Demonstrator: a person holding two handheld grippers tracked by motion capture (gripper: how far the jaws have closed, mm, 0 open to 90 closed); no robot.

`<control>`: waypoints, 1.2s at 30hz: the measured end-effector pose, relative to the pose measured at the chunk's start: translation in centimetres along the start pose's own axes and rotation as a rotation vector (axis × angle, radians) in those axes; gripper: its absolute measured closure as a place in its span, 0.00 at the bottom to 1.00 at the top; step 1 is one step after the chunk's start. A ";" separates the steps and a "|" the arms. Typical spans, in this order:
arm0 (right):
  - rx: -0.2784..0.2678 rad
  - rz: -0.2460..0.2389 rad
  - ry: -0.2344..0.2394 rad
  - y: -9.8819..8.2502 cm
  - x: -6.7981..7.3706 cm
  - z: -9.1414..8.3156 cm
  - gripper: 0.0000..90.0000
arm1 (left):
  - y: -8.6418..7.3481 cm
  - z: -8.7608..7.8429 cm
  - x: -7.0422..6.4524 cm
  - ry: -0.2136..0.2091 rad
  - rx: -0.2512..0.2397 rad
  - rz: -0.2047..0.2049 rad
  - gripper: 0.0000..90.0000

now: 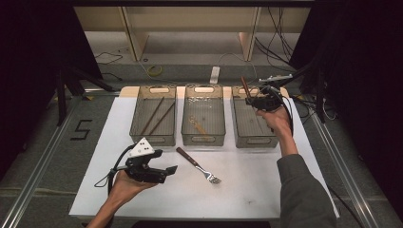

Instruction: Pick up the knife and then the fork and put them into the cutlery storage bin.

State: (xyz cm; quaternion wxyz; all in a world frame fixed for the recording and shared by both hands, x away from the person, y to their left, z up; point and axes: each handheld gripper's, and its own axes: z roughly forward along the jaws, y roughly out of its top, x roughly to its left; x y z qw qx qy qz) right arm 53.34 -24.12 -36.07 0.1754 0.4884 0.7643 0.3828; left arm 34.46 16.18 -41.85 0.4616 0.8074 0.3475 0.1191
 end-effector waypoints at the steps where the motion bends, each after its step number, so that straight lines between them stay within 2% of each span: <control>1: 0.002 0.002 -0.006 0.0 -0.1 0.1 0.86 | 0.0 0.0 0.0 0.000 -0.001 -0.001 0.20; 13: 0.028 0.041 -0.067 -0.5 -0.9 1.3 0.86 | 0.0 0.1 -0.1 0.001 0.006 0.009 0.20; 18: 0.039 0.036 -0.083 -0.7 -0.9 1.8 0.86 | -0.1 0.2 -0.1 0.006 0.015 0.016 0.20; 32: 0.071 0.070 -0.069 -2.0 -0.8 3.4 0.85 | -0.1 0.3 -0.2 0.012 0.019 0.018 0.20; 33: 0.077 0.082 -0.064 -2.2 -0.8 3.5 0.84 | -0.1 0.3 -0.2 0.012 0.018 0.018 0.20; 36: 0.107 0.100 -0.048 -2.3 -0.8 3.9 0.68 | -0.1 0.2 -0.1 0.012 0.012 0.017 0.20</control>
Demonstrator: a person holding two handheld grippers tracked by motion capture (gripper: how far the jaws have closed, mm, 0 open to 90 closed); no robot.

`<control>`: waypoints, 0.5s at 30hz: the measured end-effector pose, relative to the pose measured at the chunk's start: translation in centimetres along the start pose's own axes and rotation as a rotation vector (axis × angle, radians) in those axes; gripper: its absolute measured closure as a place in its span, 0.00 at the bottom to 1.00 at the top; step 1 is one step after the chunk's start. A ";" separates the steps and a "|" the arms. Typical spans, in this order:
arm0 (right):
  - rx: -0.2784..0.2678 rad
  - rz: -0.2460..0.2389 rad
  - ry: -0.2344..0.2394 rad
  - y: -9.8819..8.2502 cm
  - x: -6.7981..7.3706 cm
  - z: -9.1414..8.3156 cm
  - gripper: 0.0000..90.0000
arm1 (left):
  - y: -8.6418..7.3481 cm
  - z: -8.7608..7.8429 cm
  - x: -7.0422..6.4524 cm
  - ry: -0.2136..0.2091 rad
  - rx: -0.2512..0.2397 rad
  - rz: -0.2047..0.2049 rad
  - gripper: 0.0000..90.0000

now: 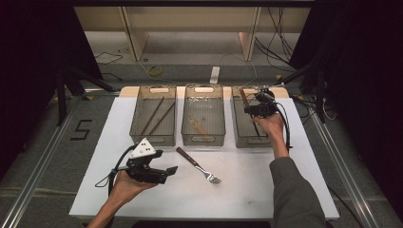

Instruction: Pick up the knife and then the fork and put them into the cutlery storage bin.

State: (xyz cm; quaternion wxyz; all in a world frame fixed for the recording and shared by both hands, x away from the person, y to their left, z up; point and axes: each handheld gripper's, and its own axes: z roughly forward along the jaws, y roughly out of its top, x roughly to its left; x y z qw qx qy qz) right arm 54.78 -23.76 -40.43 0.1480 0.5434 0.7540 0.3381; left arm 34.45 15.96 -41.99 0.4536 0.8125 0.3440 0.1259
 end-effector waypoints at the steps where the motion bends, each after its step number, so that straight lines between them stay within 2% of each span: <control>1: -0.001 0.007 0.007 0.0 0.0 0.0 0.64 | 0.0 0.0 0.0 0.001 -0.001 0.000 0.20; 8: -0.027 -0.026 0.028 0.0 0.6 -1.2 0.52 | 0.0 -0.1 0.2 0.005 -0.006 -0.008 0.20; 12: -0.074 -0.047 0.057 -0.4 1.2 -2.7 0.47 | 0.1 -0.1 0.4 0.004 -0.006 -0.020 0.20; 15: -0.091 -0.089 0.070 -1.3 1.8 -3.9 0.44 | 0.2 -0.1 0.6 0.008 -0.004 -0.018 0.20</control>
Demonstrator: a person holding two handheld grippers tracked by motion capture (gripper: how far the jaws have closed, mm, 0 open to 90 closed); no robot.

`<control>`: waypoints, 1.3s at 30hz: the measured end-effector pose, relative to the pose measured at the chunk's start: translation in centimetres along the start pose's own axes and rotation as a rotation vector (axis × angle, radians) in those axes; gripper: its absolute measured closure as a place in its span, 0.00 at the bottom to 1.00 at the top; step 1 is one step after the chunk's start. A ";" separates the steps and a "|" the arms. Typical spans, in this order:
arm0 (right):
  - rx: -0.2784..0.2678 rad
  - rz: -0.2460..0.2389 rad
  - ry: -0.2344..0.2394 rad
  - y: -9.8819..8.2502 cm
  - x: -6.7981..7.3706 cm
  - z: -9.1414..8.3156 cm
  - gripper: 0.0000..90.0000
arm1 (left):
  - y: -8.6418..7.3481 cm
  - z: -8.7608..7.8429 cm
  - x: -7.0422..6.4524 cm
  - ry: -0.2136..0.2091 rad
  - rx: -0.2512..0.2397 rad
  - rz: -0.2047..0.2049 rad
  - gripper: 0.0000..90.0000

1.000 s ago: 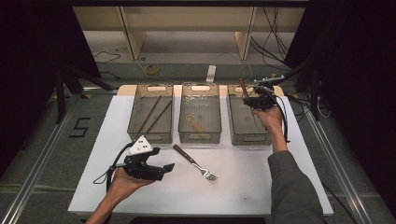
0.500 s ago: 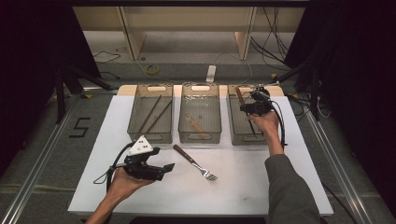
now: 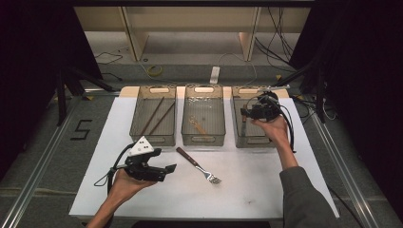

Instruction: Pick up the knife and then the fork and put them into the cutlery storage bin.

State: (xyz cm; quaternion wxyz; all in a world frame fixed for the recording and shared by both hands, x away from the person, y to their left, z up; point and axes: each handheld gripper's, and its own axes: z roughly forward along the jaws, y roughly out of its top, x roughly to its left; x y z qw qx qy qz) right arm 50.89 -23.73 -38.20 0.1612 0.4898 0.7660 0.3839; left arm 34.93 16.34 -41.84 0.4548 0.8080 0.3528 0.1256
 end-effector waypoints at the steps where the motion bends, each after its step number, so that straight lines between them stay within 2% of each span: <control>1: -0.004 -0.014 0.013 -0.3 0.3 -0.5 0.43 | 0.0 0.0 0.0 0.000 -0.004 -0.004 0.20; 4: -0.022 -0.048 0.046 -1.7 1.1 -2.0 0.41 | 0.2 0.2 0.0 0.000 -0.004 -0.002 0.20; 11: -0.085 -0.074 0.127 -5.3 3.0 -5.0 0.39 | 0.4 0.7 0.0 0.013 0.016 0.019 0.21; 14: -0.083 -0.088 0.151 -7.1 3.8 -5.7 0.38 | 0.7 1.1 0.3 0.015 0.013 0.007 0.22; 16: -0.086 -0.091 0.167 -8.2 4.2 -6.1 0.37 | 1.0 1.4 0.4 0.012 0.020 0.018 0.23; 18: -0.087 -0.100 0.173 -8.9 4.5 -6.4 0.36 | 1.3 1.8 0.5 0.011 0.021 0.028 0.26; 20: -0.104 -0.088 0.200 -9.6 4.7 -6.7 0.36 | 1.7 2.2 0.7 0.007 0.021 0.030 0.27; 22: -0.106 -0.103 0.204 -10.2 5.0 -6.8 0.36 | 1.9 2.5 0.9 0.010 0.022 0.029 0.29; 25: -0.116 -0.096 0.220 -11.0 5.3 -7.0 0.35 | 2.2 3.2 1.2 0.011 0.037 0.028 0.31; 30: -0.118 -0.089 0.240 -12.0 5.7 -7.1 0.34 | 2.7 4.1 1.5 0.025 0.070 0.047 0.42; 36: -0.124 -0.099 0.258 -12.9 6.2 -7.3 0.34 | 3.2 5.9 2.3 0.033 0.118 0.041 0.66; 39: -0.119 -0.097 0.261 -13.3 6.4 -7.3 0.34 | 3.6 6.8 2.2 0.045 0.148 0.078 0.80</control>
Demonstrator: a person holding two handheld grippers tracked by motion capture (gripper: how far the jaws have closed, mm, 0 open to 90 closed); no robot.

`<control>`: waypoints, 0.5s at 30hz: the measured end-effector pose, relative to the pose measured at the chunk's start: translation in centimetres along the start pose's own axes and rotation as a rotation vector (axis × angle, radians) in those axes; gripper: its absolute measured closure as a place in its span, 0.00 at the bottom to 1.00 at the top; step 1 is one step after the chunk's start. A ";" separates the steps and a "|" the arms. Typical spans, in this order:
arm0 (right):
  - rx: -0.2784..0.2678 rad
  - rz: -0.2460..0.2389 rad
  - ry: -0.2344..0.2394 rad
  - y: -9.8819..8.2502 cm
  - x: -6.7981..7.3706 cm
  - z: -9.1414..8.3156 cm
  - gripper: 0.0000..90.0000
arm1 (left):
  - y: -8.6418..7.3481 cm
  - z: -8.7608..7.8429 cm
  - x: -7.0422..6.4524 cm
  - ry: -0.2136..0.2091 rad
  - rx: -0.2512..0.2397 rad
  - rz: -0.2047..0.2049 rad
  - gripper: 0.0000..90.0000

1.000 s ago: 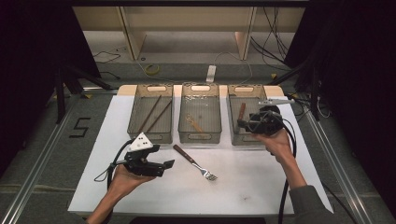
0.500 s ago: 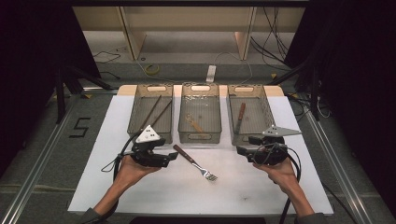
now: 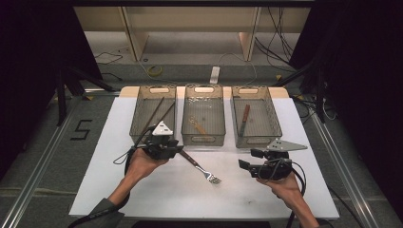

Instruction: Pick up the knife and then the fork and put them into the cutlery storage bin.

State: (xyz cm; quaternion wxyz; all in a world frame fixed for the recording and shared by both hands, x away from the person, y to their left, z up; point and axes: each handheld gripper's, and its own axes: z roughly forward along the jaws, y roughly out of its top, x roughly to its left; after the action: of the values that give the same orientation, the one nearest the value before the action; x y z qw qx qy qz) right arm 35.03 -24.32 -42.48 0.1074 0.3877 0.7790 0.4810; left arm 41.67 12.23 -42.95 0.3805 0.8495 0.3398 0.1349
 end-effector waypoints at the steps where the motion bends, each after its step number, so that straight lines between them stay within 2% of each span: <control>1: 0.002 -0.002 0.003 -0.1 0.1 0.0 0.34 | 0.2 0.3 -0.1 0.004 0.006 0.008 0.84; 6: 0.010 -0.009 0.017 -0.6 0.5 -0.1 0.31 | 1.0 1.8 -0.5 -0.026 0.025 0.024 0.97; 10: 0.003 -0.018 0.028 -0.9 0.8 -0.4 0.31 | 1.2 2.9 -0.9 -0.013 0.072 0.059 0.98; 15: 0.008 -0.017 0.038 -1.2 1.0 -0.5 0.31 | 1.1 4.2 -0.6 -0.010 0.098 0.057 0.99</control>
State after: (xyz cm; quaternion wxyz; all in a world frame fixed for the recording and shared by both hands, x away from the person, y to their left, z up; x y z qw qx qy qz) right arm 33.43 -24.23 -43.00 0.0951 0.3721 0.7862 0.4841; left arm 43.78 8.93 -44.94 0.3362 0.8771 0.3197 0.1246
